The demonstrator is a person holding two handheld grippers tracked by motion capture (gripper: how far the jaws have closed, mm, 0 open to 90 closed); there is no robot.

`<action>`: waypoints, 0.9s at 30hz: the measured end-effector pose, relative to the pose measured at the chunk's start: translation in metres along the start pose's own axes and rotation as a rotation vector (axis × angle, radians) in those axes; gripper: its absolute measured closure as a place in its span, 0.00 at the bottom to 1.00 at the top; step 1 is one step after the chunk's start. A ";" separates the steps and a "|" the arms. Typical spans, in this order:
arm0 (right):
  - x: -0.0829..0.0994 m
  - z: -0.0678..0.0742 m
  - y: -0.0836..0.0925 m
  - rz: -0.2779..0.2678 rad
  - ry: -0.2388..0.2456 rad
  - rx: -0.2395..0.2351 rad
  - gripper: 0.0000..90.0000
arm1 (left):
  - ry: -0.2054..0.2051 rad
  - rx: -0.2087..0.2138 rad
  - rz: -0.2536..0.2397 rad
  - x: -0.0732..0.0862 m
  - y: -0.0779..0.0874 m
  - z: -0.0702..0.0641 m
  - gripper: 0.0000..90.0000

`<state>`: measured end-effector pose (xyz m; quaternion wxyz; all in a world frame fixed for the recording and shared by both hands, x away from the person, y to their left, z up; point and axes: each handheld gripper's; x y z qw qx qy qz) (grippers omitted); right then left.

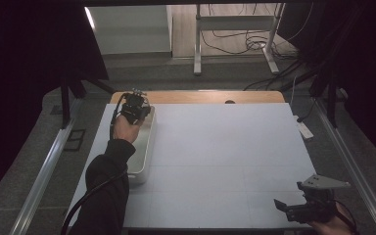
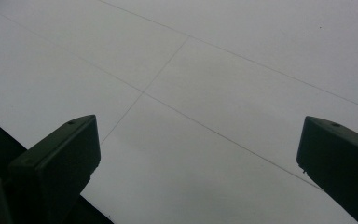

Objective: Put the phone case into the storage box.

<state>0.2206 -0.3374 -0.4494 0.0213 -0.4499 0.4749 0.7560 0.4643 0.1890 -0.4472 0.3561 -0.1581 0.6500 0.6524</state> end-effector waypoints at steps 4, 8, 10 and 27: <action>0.000 0.000 0.000 0.001 0.002 -0.001 0.00 | 0.005 0.000 0.007 0.001 -0.003 -0.001 0.98; 0.000 0.000 0.000 0.001 0.003 -0.001 0.00 | 0.007 -0.001 0.011 0.002 -0.006 -0.001 0.98; 0.000 0.000 0.000 0.002 0.004 -0.002 0.00 | 0.013 0.001 0.008 0.002 -0.007 -0.001 0.98; 0.000 0.000 0.000 0.006 0.006 -0.005 0.00 | 0.014 0.009 0.004 -0.001 -0.016 -0.002 0.89</action>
Point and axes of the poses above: each handheld gripper's, and its own axes: y roughly backward along the jaws, x roughly out of its underside, z roughly to its left, and after that the axes turned 9 degrees about -x, right-handed
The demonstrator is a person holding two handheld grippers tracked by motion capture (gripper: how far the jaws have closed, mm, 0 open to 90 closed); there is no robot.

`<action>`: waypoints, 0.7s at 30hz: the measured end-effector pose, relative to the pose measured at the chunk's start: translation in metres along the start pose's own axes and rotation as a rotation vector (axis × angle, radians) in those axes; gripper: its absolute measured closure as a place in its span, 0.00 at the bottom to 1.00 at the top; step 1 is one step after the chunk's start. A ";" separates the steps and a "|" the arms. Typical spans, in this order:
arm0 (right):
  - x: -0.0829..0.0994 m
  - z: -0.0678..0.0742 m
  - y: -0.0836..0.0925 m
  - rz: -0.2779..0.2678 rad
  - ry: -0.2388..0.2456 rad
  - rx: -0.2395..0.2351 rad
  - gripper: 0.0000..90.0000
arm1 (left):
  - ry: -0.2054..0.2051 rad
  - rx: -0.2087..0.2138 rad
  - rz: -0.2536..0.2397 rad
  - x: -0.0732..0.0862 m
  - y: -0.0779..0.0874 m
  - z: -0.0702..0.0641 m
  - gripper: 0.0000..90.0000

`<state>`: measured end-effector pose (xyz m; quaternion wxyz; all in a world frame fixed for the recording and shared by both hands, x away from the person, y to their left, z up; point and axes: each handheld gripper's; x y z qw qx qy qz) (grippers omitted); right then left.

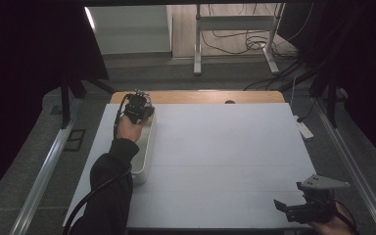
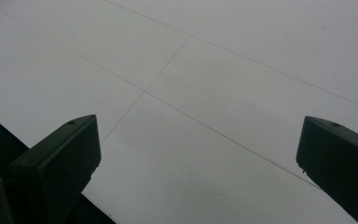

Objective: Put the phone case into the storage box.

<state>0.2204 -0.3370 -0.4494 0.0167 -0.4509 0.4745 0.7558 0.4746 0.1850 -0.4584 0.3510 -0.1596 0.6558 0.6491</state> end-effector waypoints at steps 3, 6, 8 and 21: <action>0.000 0.000 0.000 0.000 0.000 0.000 0.00 | 0.004 0.001 -0.002 0.000 0.000 0.000 0.88; 0.000 0.000 0.000 0.001 0.000 0.001 0.00 | 0.003 0.002 -0.006 0.000 0.000 0.001 0.86; 0.000 0.000 0.000 0.001 0.000 0.000 0.00 | 0.003 0.007 -0.010 0.000 0.001 0.001 0.84; 0.000 0.000 0.000 0.001 -0.001 0.001 0.00 | 0.015 0.027 -0.037 0.001 0.009 0.002 0.77</action>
Point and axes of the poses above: each handheld gripper's, and its own axes: y roughly backward along the jaws, x roughly out of its underside, z roughly to its left, and after that the axes turned 9 degrees about -x, right-handed
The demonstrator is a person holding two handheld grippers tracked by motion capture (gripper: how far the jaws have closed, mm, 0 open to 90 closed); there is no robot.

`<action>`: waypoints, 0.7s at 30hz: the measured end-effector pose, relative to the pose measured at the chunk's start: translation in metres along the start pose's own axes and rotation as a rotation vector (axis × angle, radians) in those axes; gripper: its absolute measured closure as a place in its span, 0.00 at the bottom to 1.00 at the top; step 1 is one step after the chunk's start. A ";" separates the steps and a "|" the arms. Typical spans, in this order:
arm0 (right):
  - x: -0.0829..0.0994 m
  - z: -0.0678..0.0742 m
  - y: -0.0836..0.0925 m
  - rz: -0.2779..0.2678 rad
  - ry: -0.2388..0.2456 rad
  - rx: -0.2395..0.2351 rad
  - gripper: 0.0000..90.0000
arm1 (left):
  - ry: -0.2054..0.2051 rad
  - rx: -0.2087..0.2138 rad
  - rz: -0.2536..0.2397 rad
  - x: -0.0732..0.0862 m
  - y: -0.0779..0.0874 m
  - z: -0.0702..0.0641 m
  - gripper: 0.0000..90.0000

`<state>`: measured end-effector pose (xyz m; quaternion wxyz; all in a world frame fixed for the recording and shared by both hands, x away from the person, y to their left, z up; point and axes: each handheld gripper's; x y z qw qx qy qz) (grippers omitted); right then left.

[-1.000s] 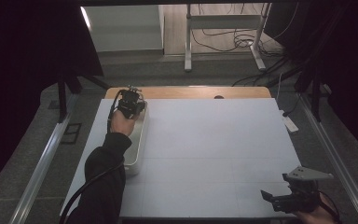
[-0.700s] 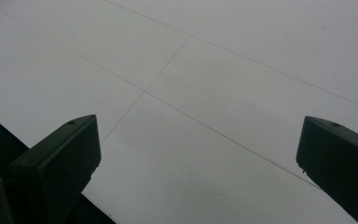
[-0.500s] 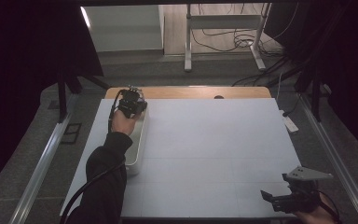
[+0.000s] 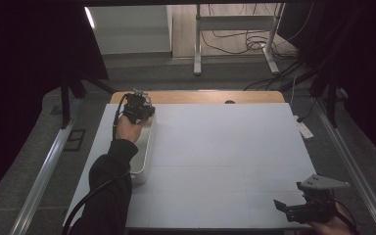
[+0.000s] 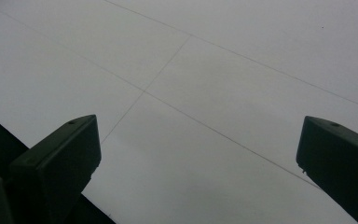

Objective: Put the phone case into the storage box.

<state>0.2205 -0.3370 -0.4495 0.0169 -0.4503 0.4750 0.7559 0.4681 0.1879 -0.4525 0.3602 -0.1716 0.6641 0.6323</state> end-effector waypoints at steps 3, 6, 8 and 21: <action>0.000 0.000 0.000 0.001 0.000 -0.001 0.00 | 0.005 0.005 -0.006 0.001 0.002 0.001 0.76; 0.000 0.000 0.000 0.002 -0.001 -0.001 0.00 | 0.008 0.013 -0.013 0.002 0.005 0.002 0.74; 0.000 0.000 0.000 0.002 -0.001 0.000 0.00 | 0.012 0.017 -0.020 0.002 0.006 0.002 0.74; 0.000 0.000 0.000 0.000 -0.006 0.000 0.00 | 0.006 0.034 -0.026 0.004 0.016 0.003 0.68</action>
Point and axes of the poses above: each handheld gripper's, and its own axes: y roughly backward along the jaws, x roughly out of its underside, z roughly to its left, and after that the axes turned 9 degrees about -x, right-handed
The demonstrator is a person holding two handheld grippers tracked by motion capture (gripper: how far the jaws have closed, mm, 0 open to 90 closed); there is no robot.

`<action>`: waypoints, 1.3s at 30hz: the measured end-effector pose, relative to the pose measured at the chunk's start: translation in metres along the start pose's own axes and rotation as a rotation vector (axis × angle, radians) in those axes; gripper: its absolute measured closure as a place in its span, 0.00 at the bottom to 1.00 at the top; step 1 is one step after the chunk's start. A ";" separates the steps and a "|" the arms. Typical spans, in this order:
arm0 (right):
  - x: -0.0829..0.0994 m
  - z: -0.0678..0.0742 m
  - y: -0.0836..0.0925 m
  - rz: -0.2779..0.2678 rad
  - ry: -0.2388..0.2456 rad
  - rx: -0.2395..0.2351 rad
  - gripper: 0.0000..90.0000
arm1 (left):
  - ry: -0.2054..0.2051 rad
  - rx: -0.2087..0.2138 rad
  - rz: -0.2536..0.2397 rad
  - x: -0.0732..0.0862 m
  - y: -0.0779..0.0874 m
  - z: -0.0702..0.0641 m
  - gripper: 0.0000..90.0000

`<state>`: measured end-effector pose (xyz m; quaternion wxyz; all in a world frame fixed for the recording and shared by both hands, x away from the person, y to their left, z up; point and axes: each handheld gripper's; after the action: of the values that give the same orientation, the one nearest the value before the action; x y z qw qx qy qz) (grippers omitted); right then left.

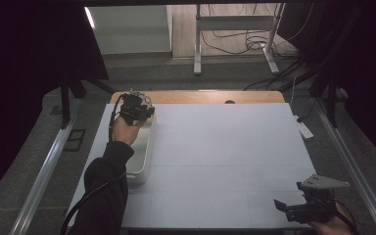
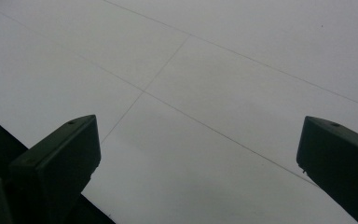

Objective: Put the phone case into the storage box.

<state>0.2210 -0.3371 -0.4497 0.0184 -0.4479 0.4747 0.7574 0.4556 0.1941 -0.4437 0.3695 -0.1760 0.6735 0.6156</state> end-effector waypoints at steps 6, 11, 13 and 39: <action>0.000 0.000 0.000 0.002 0.000 0.000 0.00 | 0.009 0.021 -0.005 0.003 0.004 0.002 0.64; 0.000 0.000 0.000 0.005 0.001 0.001 0.00 | 0.025 0.041 -0.018 0.006 0.010 0.005 0.58; 0.000 0.000 0.000 0.004 0.001 0.002 0.00 | 0.024 0.044 -0.020 0.006 0.011 0.006 0.56; 0.000 0.000 0.001 -0.005 -0.010 0.010 0.00 | -0.021 0.166 -0.057 0.020 0.037 -0.001 0.11</action>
<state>0.2210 -0.3379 -0.4494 0.0250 -0.4450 0.4774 0.7573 0.4163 0.2038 -0.4319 0.4073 -0.1576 0.7129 0.5487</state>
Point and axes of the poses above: each handheld gripper's, and its own axes: y roughly backward along the jaws, x roughly out of its underside, z roughly to its left, and after that the axes turned 9 degrees about -x, right-handed
